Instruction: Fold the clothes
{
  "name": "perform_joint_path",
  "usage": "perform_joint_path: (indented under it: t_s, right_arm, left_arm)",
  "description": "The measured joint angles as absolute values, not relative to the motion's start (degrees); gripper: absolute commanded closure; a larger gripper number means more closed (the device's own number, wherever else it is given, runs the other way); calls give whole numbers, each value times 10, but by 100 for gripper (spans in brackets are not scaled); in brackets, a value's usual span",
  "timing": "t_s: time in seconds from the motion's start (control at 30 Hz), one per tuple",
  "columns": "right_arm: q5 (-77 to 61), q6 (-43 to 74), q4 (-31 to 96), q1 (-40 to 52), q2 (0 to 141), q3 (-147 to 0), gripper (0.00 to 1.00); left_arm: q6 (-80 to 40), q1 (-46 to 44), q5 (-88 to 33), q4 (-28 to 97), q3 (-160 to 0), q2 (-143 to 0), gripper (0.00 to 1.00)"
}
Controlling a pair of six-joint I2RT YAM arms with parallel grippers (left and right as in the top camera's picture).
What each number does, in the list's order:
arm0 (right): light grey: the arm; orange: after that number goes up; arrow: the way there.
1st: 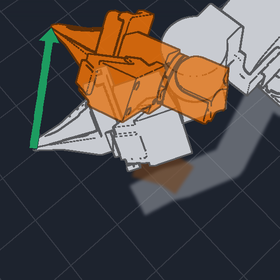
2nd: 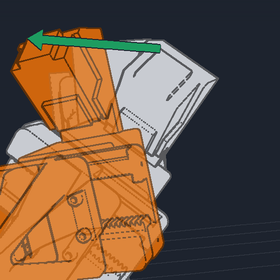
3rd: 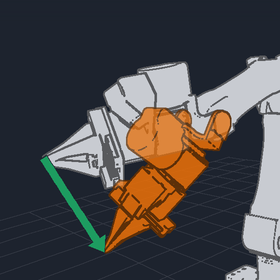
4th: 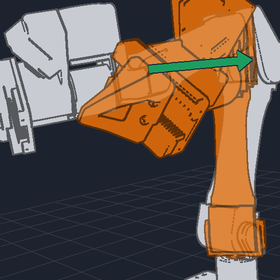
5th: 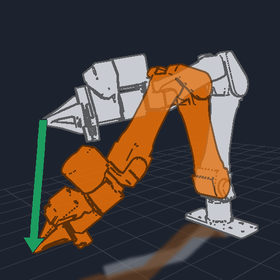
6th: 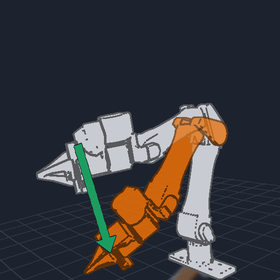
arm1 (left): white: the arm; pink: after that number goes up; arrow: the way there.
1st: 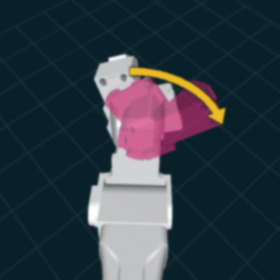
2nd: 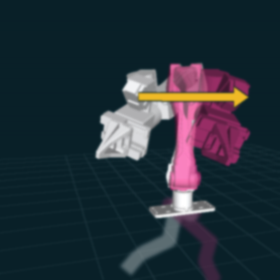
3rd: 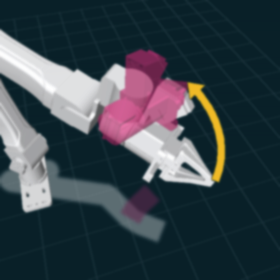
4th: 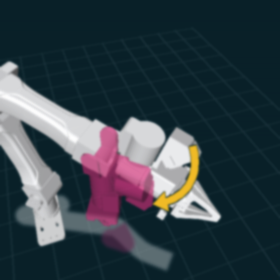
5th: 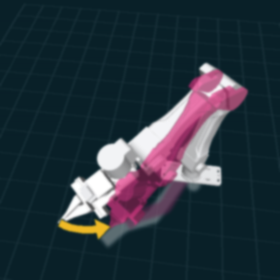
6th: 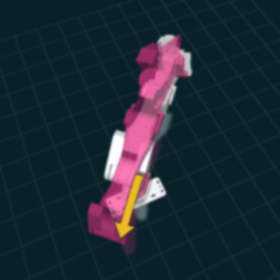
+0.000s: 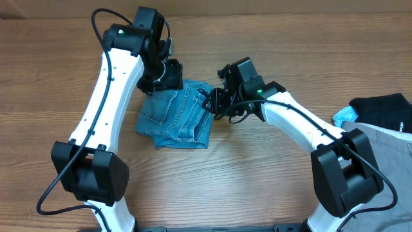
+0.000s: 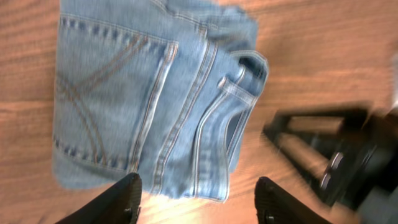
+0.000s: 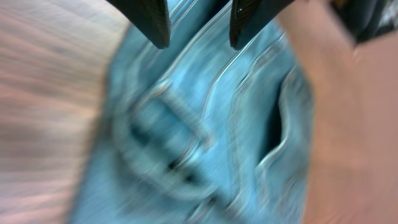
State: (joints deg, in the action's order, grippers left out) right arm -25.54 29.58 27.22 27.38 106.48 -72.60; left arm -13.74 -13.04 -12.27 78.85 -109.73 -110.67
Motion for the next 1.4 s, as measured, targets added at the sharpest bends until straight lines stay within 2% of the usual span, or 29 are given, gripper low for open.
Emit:
perform_joint_path:
  t_s: [0.17, 0.37, 0.43, 0.53, 0.57, 0.77, 0.87, 0.9, 0.93, 0.97, 1.07, 1.27, 1.4]
  right_arm:
    - [-199, 317, 205, 273, 1074, -726, 63]
    - [-204, 363, 201, 275, 1134, -726, 64]
    - [-209, 367, 200, 275, 1140, -726, 71]
    - [-217, 373, 180, 275, 1140, -726, 92]
    - [-219, 371, 170, 275, 1140, -726, 96]
    - [-256, 366, 116, 258, 1140, -726, 96]
    - [-259, 362, 128, 234, 1139, -726, 96]
    - [-252, 362, 141, 227, 1138, -726, 94]
    - [-245, 363, 156, 222, 1138, -726, 79]
    - [-235, 364, 170, 216, 1138, -726, 76]
    - [-226, 358, 217, 200, 1137, -726, 77]
    - [-394, 313, 195, 187, 1134, -726, 80]
    - [-441, 310, 197, 187, 1133, -726, 81]
  left_arm:
    - [-131, -130, -109, 806, -1097, -1109, 37]
    - [-129, -130, -83, 806, -1095, -1109, 32]
    - [-129, -130, -76, 804, -1089, -1109, 32]
    - [-129, -130, -71, 800, -1073, -1109, 32]
    - [-129, -130, -70, 795, -1064, -1109, 32]
    - [-129, -130, -67, 765, -991, -1109, 33]
    - [-129, -130, -65, 739, -939, -1110, 35]
    - [-129, -130, -66, 729, -919, -1110, 36]
    - [-129, -130, -66, 721, -905, -1111, 37]
    - [-129, -130, -66, 712, -890, -1111, 37]
    - [-129, -130, -66, 699, -868, -1111, 36]
    - [-129, -130, -68, 687, -866, -1111, 36]
    - [-129, -130, -68, 673, -866, -1111, 36]
